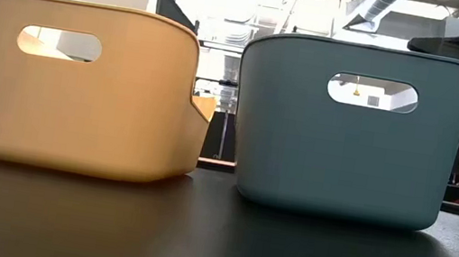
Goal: Sort batteries
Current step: Put the top black battery into the yellow bin
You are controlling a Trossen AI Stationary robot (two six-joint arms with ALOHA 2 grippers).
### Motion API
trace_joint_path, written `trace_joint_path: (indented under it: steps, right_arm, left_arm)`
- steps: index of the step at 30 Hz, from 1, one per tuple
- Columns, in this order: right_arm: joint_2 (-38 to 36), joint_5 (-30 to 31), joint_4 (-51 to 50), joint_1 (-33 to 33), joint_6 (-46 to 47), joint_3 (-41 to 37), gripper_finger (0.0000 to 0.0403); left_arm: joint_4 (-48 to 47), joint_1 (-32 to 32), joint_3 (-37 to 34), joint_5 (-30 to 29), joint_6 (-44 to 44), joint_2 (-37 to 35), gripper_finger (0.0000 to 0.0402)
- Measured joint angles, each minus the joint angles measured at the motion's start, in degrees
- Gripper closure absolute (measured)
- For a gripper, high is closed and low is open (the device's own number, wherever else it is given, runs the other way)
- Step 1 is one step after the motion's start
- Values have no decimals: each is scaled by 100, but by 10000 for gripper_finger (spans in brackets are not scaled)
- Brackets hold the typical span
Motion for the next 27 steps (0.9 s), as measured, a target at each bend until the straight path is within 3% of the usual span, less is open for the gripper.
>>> trace_joint_path:
  steps: [6, 15, 23, 27]
  right_arm:
    - [-1, 0, 2, 0, 0, 0, 361]
    - [-2, 0, -1, 0, 0, 0, 361]
    - [-2, 0, -1, 0, 1, 0, 361]
    - [-2, 0, 1, 0, 2, 0, 361]
  left_arm:
    - [-50, 53, -4, -76, -9, 0, 385]
    - [-63, 64, -32, 4, -209, -137, 387]
    - [-111, 68, -37, -86, -496, -615, 388]
    - [-104, 66, -34, 141, -571, -993, 388]
